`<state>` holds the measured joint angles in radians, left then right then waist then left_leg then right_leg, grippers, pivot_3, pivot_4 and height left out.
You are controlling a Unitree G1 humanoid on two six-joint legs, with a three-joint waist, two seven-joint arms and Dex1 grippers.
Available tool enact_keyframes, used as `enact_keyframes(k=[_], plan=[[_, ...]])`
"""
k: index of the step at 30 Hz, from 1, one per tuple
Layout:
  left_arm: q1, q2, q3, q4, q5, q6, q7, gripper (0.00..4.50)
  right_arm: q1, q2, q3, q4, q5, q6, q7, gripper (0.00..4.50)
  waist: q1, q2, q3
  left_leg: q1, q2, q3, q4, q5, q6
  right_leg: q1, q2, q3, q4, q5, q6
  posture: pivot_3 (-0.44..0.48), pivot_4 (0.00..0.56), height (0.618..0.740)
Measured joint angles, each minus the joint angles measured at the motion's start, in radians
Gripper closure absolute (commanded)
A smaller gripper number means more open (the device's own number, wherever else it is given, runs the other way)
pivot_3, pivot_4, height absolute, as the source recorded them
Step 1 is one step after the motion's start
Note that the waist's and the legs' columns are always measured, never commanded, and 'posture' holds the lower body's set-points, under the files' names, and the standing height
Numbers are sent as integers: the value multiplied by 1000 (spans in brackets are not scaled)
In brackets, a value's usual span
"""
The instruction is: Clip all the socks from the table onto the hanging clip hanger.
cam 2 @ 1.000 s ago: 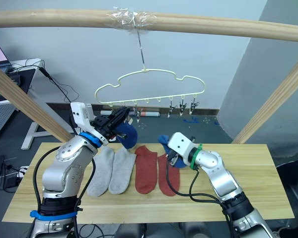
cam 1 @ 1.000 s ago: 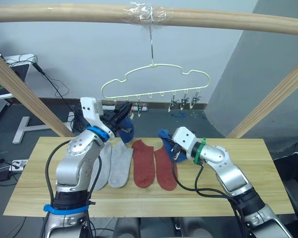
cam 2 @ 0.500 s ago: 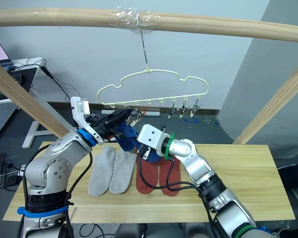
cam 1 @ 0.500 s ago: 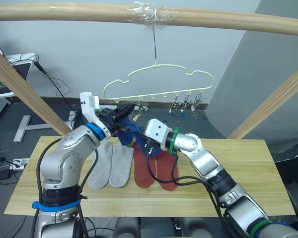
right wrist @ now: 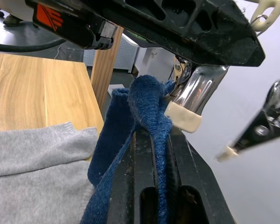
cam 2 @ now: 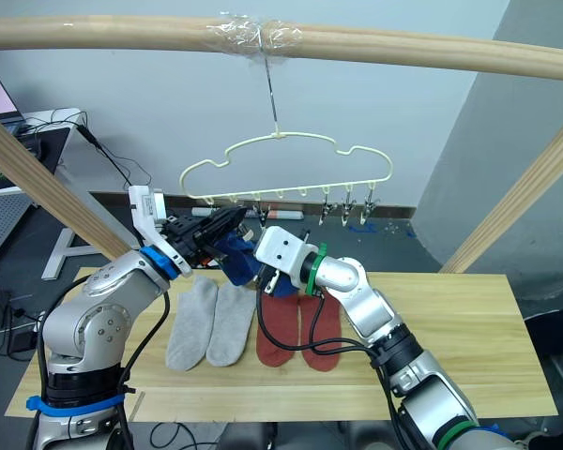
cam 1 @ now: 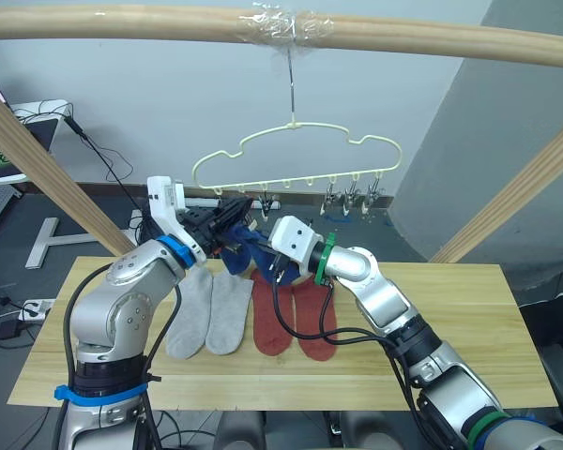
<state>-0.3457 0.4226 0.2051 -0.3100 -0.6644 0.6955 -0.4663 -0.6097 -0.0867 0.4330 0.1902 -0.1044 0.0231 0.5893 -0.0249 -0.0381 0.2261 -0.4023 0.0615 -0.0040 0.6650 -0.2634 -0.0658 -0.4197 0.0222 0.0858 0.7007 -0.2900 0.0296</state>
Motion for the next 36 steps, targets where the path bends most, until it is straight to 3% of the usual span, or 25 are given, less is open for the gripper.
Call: enact_keyframes(k=[10, 13, 20, 29, 36], plan=[[40, 13, -2, -1, -20, 25, -6, 984, -11, 14, -14, 3, 0, -7, -9, 4500, -1, 0, 0, 0, 0, 0, 0, 0, 0, 0, 0, 0, 1, 0, 0, 70, 193, 700], [60, 37, -1, -25, -31, 36, -18, 984, -11, 17, -16, 3, 0, -7, -10, 4500, -2, 0, 0, 0, 0, 0, 0, 0, 0, 0, 0, 0, 1, 0, 0, 74, 194, 700], [113, 89, -1, -57, -14, 14, -48, 932, -11, 17, -19, 3, -1, -7, -14, 2235, -1, 0, 0, 0, 0, -1, 0, 0, 0, 0, 0, 0, 2, 0, 0, 82, 193, 700], [160, 109, -28, -72, 71, -87, -88, 932, 57, -101, -9, -45, -33, -5, 28, 2235, 2, 0, 0, 0, -1, 0, 0, 0, 0, 0, 0, 0, 1, 0, 0, 72, 196, 700], [196, 67, -142, -70, 185, -232, -128, 932, 145, -196, -51, -245, -5, 86, 78, 2235, 2, 0, 0, 0, -1, 1, 1, 0, 0, 0, 1, 1, 1, 0, 0, 47, 203, 700]])
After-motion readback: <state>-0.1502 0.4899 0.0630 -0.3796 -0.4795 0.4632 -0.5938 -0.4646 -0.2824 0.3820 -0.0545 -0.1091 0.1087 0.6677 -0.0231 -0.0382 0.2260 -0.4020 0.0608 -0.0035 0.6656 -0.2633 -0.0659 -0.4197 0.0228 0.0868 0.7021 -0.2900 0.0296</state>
